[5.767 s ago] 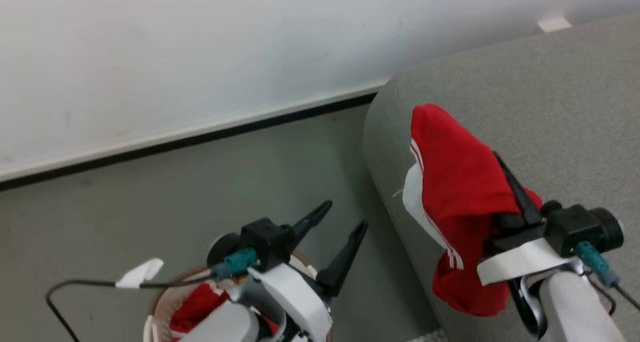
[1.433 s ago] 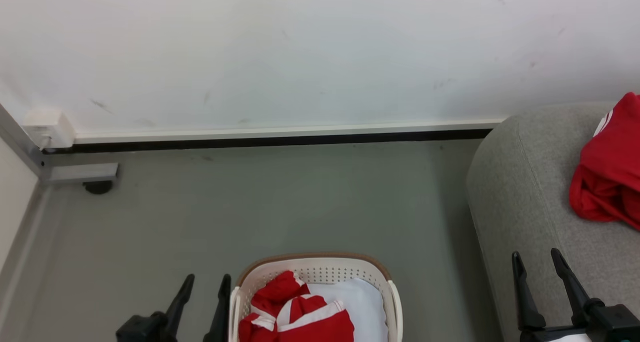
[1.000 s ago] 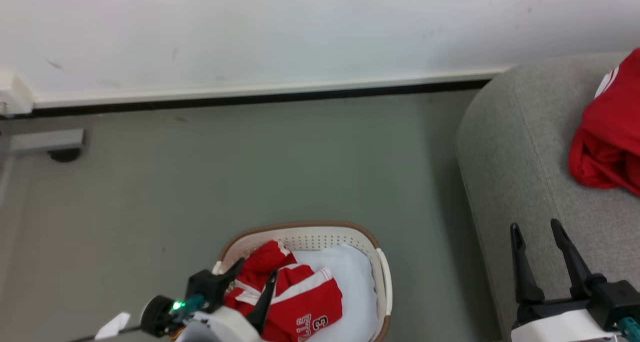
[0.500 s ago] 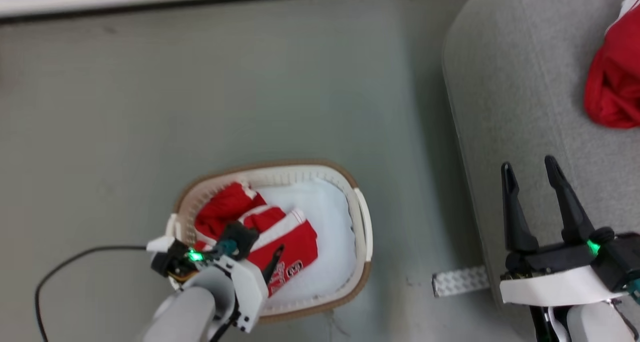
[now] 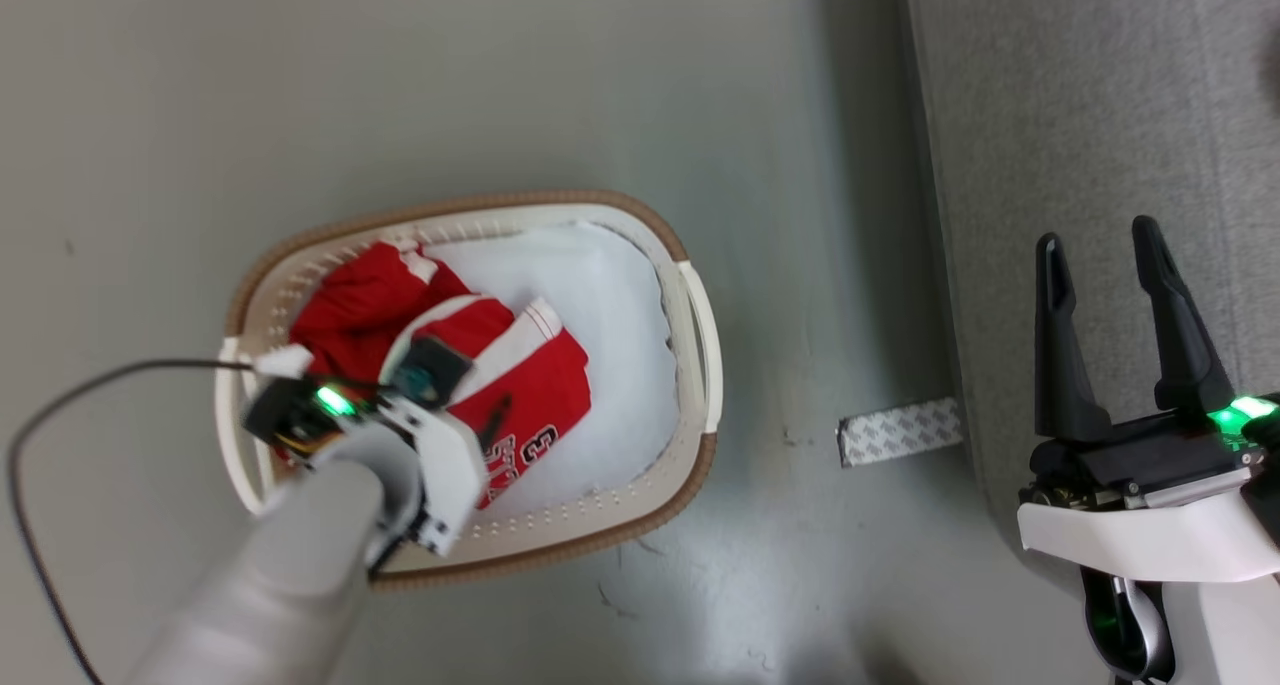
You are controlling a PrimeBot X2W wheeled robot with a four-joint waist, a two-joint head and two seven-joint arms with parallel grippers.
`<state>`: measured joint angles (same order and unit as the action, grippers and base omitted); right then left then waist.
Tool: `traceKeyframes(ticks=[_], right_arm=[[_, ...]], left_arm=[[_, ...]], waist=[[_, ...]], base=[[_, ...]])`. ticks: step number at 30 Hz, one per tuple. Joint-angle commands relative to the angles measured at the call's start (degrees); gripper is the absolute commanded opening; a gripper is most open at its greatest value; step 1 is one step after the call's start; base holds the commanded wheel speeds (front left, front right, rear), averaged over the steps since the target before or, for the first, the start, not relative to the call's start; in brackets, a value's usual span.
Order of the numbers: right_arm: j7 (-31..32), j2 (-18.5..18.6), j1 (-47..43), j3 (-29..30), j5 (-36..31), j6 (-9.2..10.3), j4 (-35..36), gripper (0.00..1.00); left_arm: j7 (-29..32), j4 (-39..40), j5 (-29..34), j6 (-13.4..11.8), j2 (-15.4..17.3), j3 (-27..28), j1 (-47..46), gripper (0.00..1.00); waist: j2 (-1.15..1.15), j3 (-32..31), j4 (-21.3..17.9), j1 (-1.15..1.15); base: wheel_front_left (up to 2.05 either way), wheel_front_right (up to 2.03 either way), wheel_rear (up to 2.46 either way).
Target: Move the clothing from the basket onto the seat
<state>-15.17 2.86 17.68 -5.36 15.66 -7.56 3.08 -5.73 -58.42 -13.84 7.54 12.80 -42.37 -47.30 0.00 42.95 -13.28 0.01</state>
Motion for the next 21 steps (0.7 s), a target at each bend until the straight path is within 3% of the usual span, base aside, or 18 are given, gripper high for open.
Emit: traceKeyframes(ticks=[1,11,12,13,14,21], right_arm=[[0.03,0.05,0.85,0.20,0.07,0.15,0.57,1.00],[0.03,0.06,1.19,0.55,-0.73,0.15,2.21,1.00],[0.03,0.06,1.18,0.62,-0.70,0.15,2.25,1.00],[0.03,0.06,1.22,0.74,-0.72,0.15,2.19,1.00],[0.03,0.06,1.32,0.84,-0.77,0.15,1.98,1.00],[0.03,0.07,1.81,0.99,-0.48,0.15,0.38,1.00]], left_arm=[[-0.71,-0.95,-0.22,-0.11,1.05,0.17,-1.49,1.00],[-2.58,-7.97,-1.95,-0.13,-0.37,-1.69,-5.44,1.00],[-2.76,-8.17,-2.57,-0.12,-0.71,-2.07,-5.35,0.67],[-3.01,-8.30,-3.30,-0.13,-1.02,-2.50,-5.35,0.14],[-2.82,-8.46,-3.85,-0.12,-1.37,-3.13,-5.22,0.00],[-5.59,-6.03,-11.38,-0.11,-3.25,-4.71,-3.66,0.00]], waist=[[0.00,2.52,-0.81,-0.01],[0.00,7.21,-0.81,-0.01],[0.00,7.30,-0.74,-0.01],[0.00,7.33,-0.61,-0.01],[0.00,7.24,-0.40,-0.01],[0.00,2.92,1.45,-0.01]], base=[[0.00,0.00,0.00],[0.00,0.00,0.00],[0.00,0.00,0.00],[0.00,0.00,0.00],[0.00,0.00,0.00],[0.00,0.00,0.00]])
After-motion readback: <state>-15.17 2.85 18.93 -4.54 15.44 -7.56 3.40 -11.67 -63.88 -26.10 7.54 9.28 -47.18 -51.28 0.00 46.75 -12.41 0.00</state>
